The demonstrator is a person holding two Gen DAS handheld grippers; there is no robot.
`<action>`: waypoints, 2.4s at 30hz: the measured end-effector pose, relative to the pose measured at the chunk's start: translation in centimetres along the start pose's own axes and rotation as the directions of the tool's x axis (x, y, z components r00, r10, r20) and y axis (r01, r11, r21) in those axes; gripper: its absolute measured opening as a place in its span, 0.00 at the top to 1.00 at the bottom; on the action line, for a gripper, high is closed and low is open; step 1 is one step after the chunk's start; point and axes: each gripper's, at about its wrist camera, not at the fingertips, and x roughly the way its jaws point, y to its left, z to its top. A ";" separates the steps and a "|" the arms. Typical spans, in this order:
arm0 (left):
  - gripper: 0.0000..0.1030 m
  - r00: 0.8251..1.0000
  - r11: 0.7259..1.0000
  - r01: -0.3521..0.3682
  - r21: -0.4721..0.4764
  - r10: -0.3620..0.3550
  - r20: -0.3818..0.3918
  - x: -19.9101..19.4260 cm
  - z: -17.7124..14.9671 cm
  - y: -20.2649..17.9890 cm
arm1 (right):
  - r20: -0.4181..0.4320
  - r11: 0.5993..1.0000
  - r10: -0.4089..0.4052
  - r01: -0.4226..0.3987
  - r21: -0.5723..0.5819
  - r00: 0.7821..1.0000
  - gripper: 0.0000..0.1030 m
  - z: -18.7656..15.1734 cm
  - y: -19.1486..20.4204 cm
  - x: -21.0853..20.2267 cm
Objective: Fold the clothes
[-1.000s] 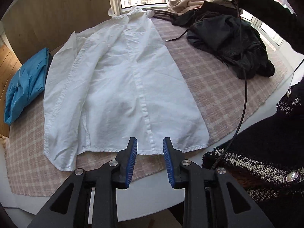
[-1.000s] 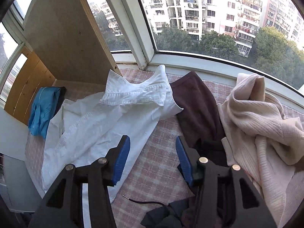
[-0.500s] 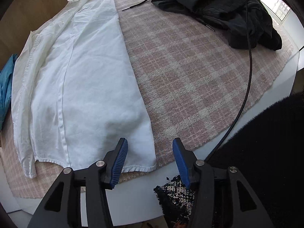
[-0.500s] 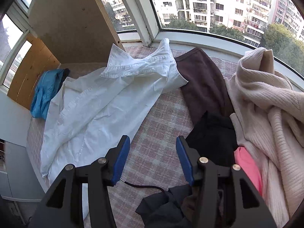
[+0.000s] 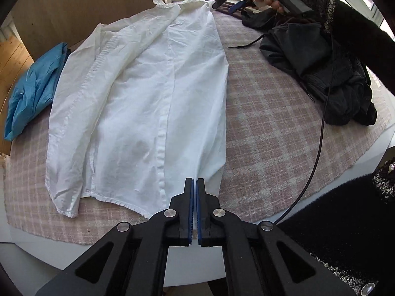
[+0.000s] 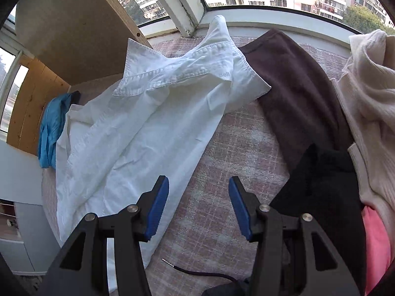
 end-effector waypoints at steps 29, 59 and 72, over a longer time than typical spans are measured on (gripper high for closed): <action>0.98 0.868 0.913 -0.404 -0.053 0.401 0.291 -13.2 6.5 23.7 | 0.285 0.975 0.209 -0.179 -0.128 0.935 0.94 7.5 15.9 -5.6; 0.64 0.999 0.983 -0.009 0.185 0.001 0.041 2.6 -1.0 0.5 | 0.032 0.999 0.044 -0.044 0.010 0.999 0.57 0.8 1.7 -3.7; 0.89 1.000 0.931 0.002 0.366 0.008 -0.027 6.9 1.4 -1.9 | 0.010 0.997 0.076 -0.076 0.013 0.997 0.57 -1.5 -0.1 -3.8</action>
